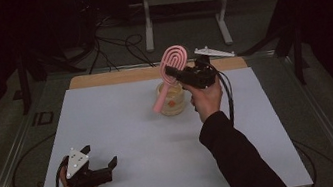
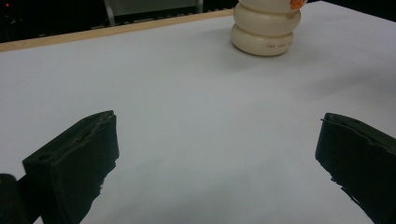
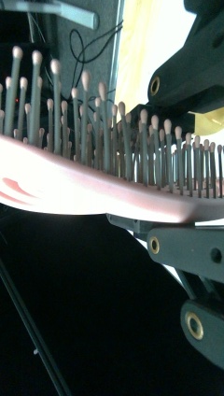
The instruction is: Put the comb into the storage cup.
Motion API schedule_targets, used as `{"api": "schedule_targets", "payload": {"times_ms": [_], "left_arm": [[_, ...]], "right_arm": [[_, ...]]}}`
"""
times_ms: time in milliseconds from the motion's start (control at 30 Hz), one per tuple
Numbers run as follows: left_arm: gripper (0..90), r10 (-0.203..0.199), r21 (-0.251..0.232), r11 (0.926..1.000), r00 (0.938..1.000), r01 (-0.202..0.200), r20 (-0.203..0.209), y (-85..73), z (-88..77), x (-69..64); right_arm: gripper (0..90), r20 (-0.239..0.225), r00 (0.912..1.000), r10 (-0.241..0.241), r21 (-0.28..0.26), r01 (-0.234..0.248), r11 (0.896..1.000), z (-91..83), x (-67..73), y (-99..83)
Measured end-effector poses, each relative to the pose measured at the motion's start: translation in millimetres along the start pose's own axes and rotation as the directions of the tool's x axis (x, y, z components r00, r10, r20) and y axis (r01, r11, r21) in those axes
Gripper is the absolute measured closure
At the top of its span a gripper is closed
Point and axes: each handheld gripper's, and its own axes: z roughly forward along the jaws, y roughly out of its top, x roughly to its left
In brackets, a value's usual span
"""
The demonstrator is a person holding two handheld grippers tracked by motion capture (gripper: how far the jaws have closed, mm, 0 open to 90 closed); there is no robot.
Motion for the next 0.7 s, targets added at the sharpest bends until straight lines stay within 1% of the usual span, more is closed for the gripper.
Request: {"api": "schedule_targets", "payload": {"times_ms": [33, 133, 200, 267, 400, 600, 667, 700], "left_arm": [[0.5, 0.0, 0.0, 1.0, 1.0, 0.0, 0.001, 0.0, 0.0, -0.3], [0.5, 0.0, 0.0, 1.0, 1.0, 0.0, 0.001, -0.1, 0.1, -0.5], [0.5, 0.001, 0.0, 1.0, 1.0, -0.001, 0.001, 0.0, 0.0, -0.5], [0.5, 0.001, 0.0, 1.0, 1.0, -0.001, 0.001, -0.1, 0.0, -0.5], [0.5, 0.001, 0.0, 1.0, 1.0, -0.001, 0.002, -0.1, 0.2, -0.7], [0.5, 0.002, 0.001, 1.0, 1.0, -0.002, 0.002, -0.1, 0.3, -1.2], [0.5, 0.003, 0.003, 1.0, 1.0, -0.003, 0.003, -0.1, 0.7, -1.5], [0.5, 0.004, 0.005, 1.0, 1.0, -0.004, 0.003, -0.1, 0.7, -1.6]], "right_arm": [[63.7, 0.015, 0.9999, 0.006, -0.004, -0.006, 1.0, -1.0, -4.1, 0.8], [63.7, 0.019, 0.9997, 0.015, -0.011, -0.015, 1.0, -2.0, -7.0, 1.4], [63.6, 0.029, 0.999, 0.033, -0.022, -0.032, 0.999, -3.8, -10.3, 2.9], [63.6, 0.029, 0.999, 0.033, -0.022, -0.032, 0.999, -3.8, -10.3, 2.9], [63.6, 0.051, 0.9982, 0.031, -0.037, -0.029, 0.999, -7.3, -14.5, 6.1], [63.6, 0.063, 0.9975, 0.032, -0.04, -0.03, 0.999, -8.3, -15.7, 8.2], [63.7, 0.067, 0.9975, 0.024, -0.04, -0.021, 0.999, -8.3, -16.2, 8.7], [63.7, 0.078, 0.9968, 0.019, -0.042, -0.016, 0.999, -8.8, -16.8, 11.2]]}}
